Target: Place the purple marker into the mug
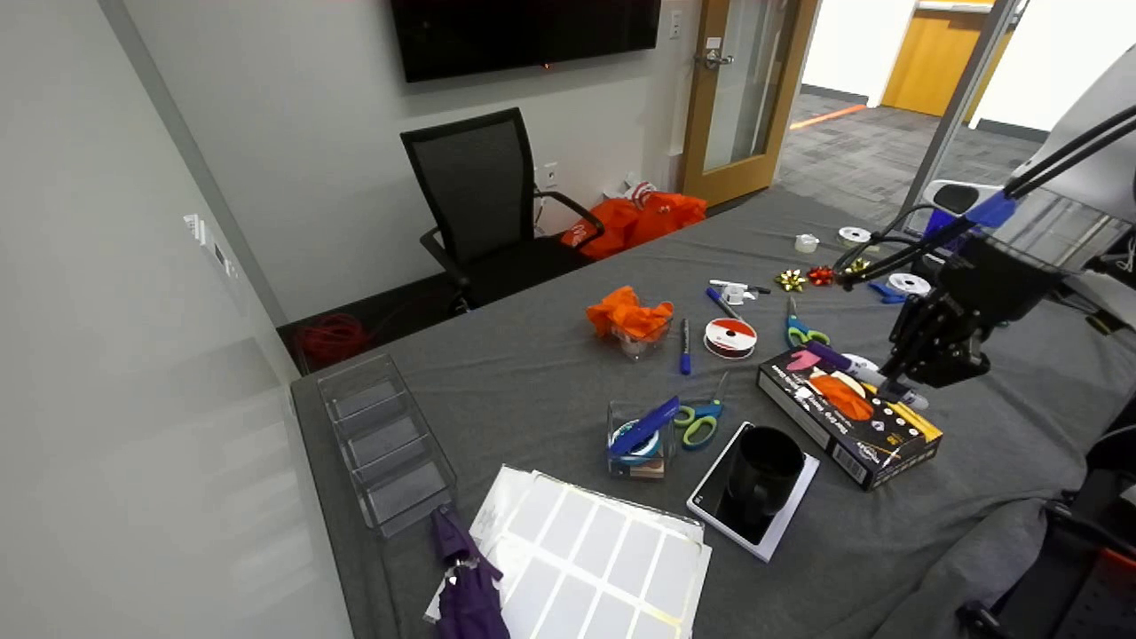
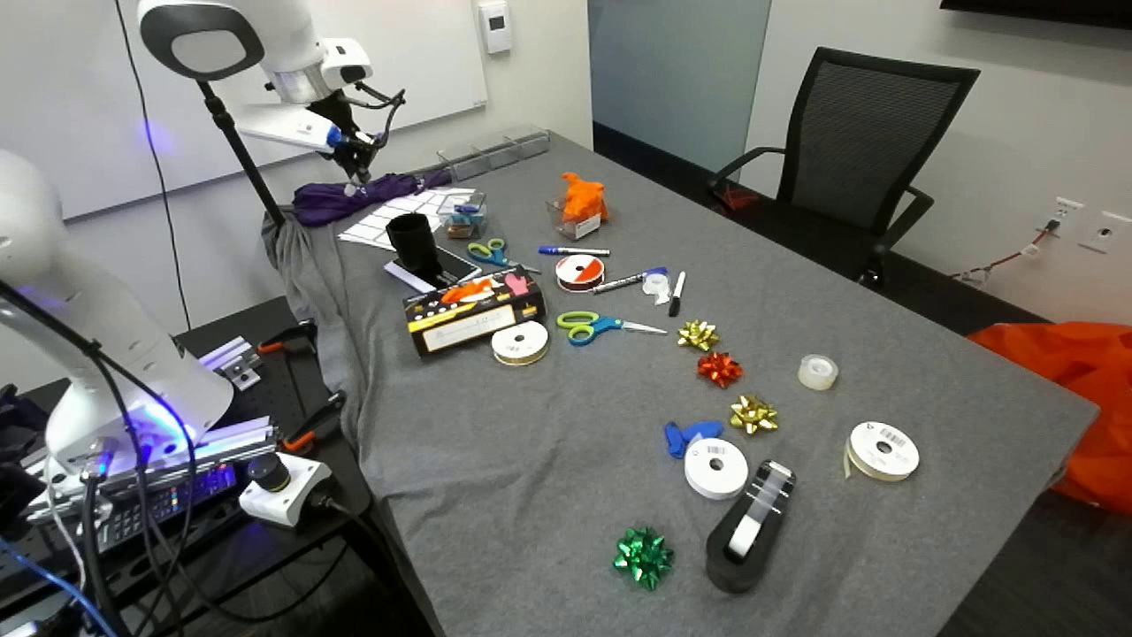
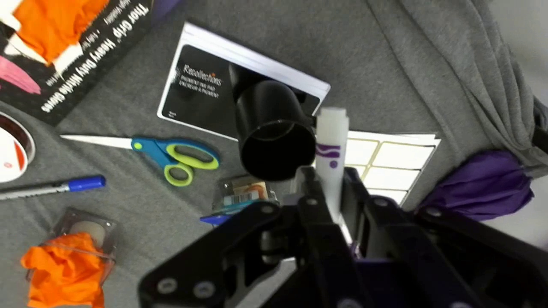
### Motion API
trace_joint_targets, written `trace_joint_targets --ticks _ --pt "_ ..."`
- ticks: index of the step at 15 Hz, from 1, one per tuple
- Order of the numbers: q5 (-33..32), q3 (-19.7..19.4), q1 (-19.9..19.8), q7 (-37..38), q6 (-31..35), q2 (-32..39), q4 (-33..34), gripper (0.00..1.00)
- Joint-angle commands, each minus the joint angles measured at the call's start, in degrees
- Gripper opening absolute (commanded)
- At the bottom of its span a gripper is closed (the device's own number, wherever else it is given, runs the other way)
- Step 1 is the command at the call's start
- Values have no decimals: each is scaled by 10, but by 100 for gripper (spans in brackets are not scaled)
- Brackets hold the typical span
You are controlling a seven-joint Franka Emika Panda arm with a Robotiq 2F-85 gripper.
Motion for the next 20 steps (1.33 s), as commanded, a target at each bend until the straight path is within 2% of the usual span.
trace_joint_targets --ticks 1,3,8,9,10,12,15,20 --pt "-60 49 -50 68 -24 20 -1 4" --pt "-89 74 -60 116 -36 29 -1 4" --pt "-125 131 -52 248 -42 60 -2 4" --pt "-164 73 9 292 -35 75 -1 4" --pt "-184 75 8 319 -46 85 6 4" --pt "-207 52 28 358 -66 97 16 4" --pt "-202 20 49 379 -100 108 34 4" --pt "-192 -7 54 414 -210 155 109 4"
